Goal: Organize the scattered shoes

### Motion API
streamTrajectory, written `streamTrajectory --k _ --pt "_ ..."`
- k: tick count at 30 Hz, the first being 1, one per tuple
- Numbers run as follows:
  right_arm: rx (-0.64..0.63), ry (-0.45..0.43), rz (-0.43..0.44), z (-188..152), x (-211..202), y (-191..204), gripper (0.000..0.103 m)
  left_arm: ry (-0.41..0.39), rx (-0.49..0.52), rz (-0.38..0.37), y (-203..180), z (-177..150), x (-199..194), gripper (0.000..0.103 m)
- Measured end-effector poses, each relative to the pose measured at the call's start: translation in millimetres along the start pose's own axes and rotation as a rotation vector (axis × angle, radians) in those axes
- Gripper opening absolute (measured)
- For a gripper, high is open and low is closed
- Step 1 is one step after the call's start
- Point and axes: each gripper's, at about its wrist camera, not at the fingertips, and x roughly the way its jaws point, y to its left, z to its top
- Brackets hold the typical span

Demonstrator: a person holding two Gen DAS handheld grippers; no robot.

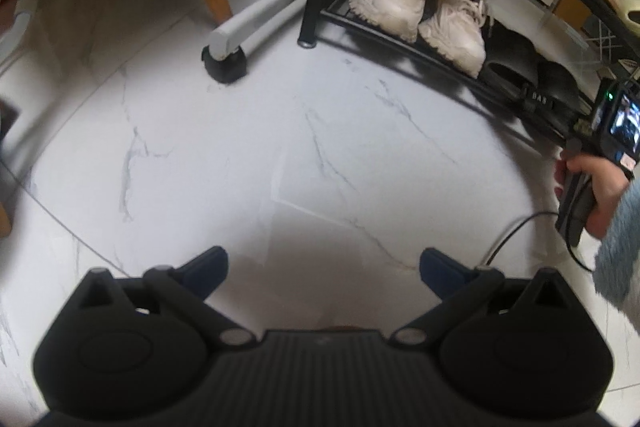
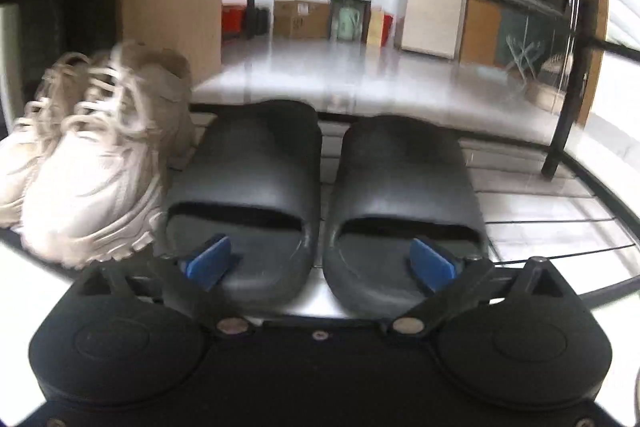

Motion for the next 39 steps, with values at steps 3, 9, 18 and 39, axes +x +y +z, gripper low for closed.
streamTrajectory --k 3,9,18,39 --pt "0.128 -0.051 -0.007 -1 -52 -11 0.098 -0.017 0.021 -0.002 -3 1 -4 0.102" --pt "0.348 -0.123 -0.061 -2 -195 -26 0.103 -0.06 0.09 0.008 -10 -1 -12 0.102" --pt "0.346 -0.32 -0.215 -36 -302 -27 0.103 -0.08 0.193 0.081 -22 -12 -16 0.102" --pt "0.229 -0.194 -0.128 -45 -264 0 0.103 -0.094 0.217 0.15 -26 -13 -11 0.102"
